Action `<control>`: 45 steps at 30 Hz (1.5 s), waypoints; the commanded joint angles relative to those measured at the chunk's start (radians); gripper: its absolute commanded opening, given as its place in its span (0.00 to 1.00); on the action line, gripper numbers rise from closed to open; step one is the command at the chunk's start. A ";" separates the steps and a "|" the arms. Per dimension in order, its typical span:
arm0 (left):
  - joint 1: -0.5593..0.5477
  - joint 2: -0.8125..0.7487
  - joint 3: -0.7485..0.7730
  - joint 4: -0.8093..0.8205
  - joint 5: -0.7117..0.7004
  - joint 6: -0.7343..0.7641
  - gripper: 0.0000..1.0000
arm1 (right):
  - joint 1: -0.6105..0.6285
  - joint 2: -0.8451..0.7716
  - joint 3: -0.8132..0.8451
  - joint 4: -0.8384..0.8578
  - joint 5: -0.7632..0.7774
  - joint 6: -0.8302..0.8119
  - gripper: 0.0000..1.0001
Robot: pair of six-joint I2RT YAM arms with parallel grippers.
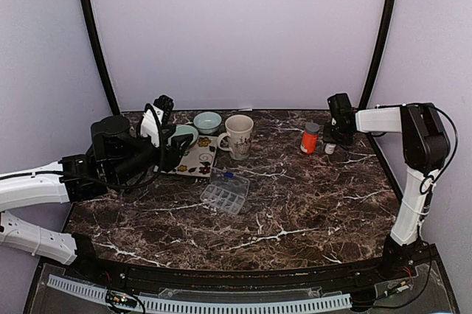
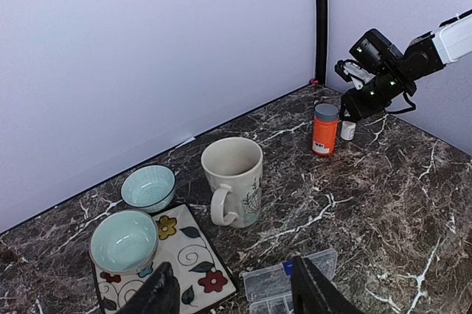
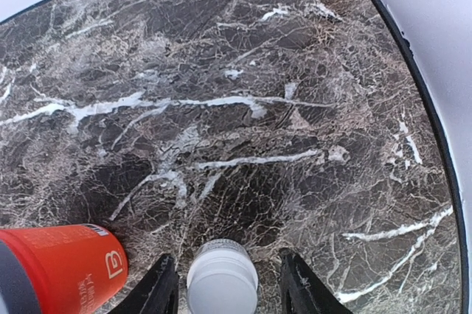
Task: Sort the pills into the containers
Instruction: Place the pill bottle at the center of the board, then close the lid of the pill container.
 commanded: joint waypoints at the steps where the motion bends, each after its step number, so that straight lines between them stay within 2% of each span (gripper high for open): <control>1: -0.006 0.004 0.003 0.032 0.005 0.011 0.54 | -0.004 -0.096 0.002 0.011 0.006 0.004 0.48; 11: -0.006 0.022 0.016 0.011 0.026 0.011 0.55 | 0.059 -0.281 -0.031 -0.010 0.031 -0.013 0.49; 17: -0.005 0.026 -0.001 -0.038 0.036 -0.052 0.55 | 0.189 -0.364 -0.040 -0.021 0.017 -0.020 0.49; 22: -0.005 0.007 -0.059 -0.059 0.042 -0.136 0.53 | 0.304 -0.353 -0.037 -0.003 -0.052 0.006 0.46; 26: -0.002 -0.005 -0.108 -0.082 0.058 -0.223 0.49 | 0.388 -0.275 0.001 0.009 -0.119 0.021 0.40; 29: 0.001 -0.003 -0.152 -0.089 0.077 -0.312 0.38 | 0.458 -0.202 0.057 0.003 -0.159 0.029 0.38; 32: 0.007 -0.002 -0.193 -0.091 0.085 -0.379 0.33 | 0.505 -0.134 0.111 -0.012 -0.183 0.038 0.36; 38: 0.051 0.010 -0.267 -0.077 0.172 -0.475 0.22 | 0.546 -0.038 0.194 -0.027 -0.269 0.071 0.30; 40: 0.066 0.011 -0.287 -0.068 0.201 -0.495 0.16 | 0.556 -0.012 0.220 -0.040 -0.293 0.074 0.28; 45: 0.113 0.055 -0.301 -0.066 0.300 -0.515 0.09 | 0.576 0.041 0.262 -0.067 -0.342 0.087 0.23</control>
